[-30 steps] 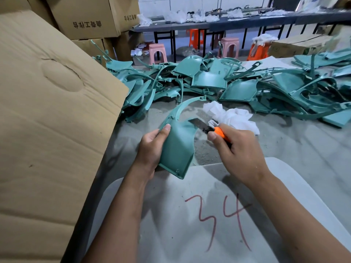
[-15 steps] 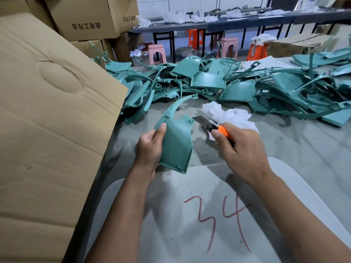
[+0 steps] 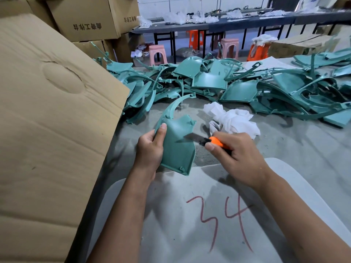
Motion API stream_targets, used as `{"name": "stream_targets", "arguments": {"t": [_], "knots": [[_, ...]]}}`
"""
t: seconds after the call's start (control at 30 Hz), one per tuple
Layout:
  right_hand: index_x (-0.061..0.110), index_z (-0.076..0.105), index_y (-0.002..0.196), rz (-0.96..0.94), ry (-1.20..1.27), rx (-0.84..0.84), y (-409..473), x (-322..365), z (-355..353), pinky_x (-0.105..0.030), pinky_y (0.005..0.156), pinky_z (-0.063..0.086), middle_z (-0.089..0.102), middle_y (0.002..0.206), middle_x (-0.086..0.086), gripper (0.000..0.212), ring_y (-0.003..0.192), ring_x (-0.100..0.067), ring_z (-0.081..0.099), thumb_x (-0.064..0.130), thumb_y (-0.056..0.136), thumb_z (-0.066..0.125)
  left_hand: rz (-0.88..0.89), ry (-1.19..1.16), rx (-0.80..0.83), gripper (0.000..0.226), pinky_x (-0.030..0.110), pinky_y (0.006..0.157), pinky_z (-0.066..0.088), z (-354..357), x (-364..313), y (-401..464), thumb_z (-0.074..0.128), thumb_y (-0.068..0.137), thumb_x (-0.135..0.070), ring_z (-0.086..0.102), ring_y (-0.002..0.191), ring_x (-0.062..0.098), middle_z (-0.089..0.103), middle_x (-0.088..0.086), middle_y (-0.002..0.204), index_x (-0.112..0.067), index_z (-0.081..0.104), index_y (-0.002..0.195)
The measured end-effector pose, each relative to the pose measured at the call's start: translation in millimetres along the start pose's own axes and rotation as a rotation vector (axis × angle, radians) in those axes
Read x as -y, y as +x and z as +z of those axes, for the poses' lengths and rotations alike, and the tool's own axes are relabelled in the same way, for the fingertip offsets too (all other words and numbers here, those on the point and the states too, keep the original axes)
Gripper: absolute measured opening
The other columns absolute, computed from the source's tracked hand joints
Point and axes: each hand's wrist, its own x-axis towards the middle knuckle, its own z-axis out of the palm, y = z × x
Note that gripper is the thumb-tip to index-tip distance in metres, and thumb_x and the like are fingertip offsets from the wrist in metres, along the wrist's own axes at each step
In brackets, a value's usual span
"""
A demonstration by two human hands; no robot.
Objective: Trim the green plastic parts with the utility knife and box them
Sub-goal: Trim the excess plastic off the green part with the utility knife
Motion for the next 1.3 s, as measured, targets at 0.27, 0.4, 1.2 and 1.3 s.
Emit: {"name": "stream_targets", "arguments": {"t": [0.27, 0.4, 1.2, 1.3], "knots": [[0.021, 0.048, 0.069, 0.131, -0.152, -0.061, 0, -6, -6, -0.041, 0.052, 0.042, 0.049, 0.054, 0.005, 0.044, 0.053, -0.020, 0.049, 0.050, 0.102, 0.049, 0.084, 0.148, -0.081, 0.059, 0.052, 0.072, 0.059, -10, 1, 4, 0.055, 0.080, -0.070, 0.069, 0.075, 0.020, 0.075, 0.012, 0.084, -0.014, 0.072, 0.087], [0.026, 0.038, 0.068, 0.025, -0.154, 0.089, -1, -2, 1, -0.040, 0.052, 0.039, 0.039, 0.053, 0.006, 0.043, 0.052, -0.015, 0.044, 0.052, 0.101, 0.050, 0.149, 0.220, -0.107, 0.068, 0.055, 0.070, 0.056, -13, 2, 5, 0.053, 0.080, -0.073, 0.065, 0.072, 0.025, 0.071, 0.020, 0.085, -0.008, 0.068, 0.087], [0.023, 0.043, 0.067, 0.029, -0.244, 0.121, -1, -3, 1, -0.040, 0.051, 0.041, 0.043, 0.053, 0.006, 0.045, 0.052, -0.015, 0.046, 0.052, 0.100, 0.051, 0.222, 0.275, -0.116, 0.052, 0.048, 0.074, 0.061, -24, 4, 9, 0.056, 0.085, -0.067, 0.073, 0.080, 0.022, 0.076, -0.001, 0.082, -0.017, 0.071, 0.089], [0.019, 0.050, 0.071, 0.168, -0.378, -0.015, 0, -6, 0, -0.039, 0.052, 0.045, 0.052, 0.056, 0.006, 0.048, 0.056, -0.022, 0.051, 0.055, 0.102, 0.051, 0.206, 0.286, -0.073, 0.051, 0.050, 0.072, 0.061, -24, 3, 7, 0.056, 0.085, -0.066, 0.073, 0.078, 0.022, 0.076, -0.002, 0.080, -0.017, 0.071, 0.087]]}}
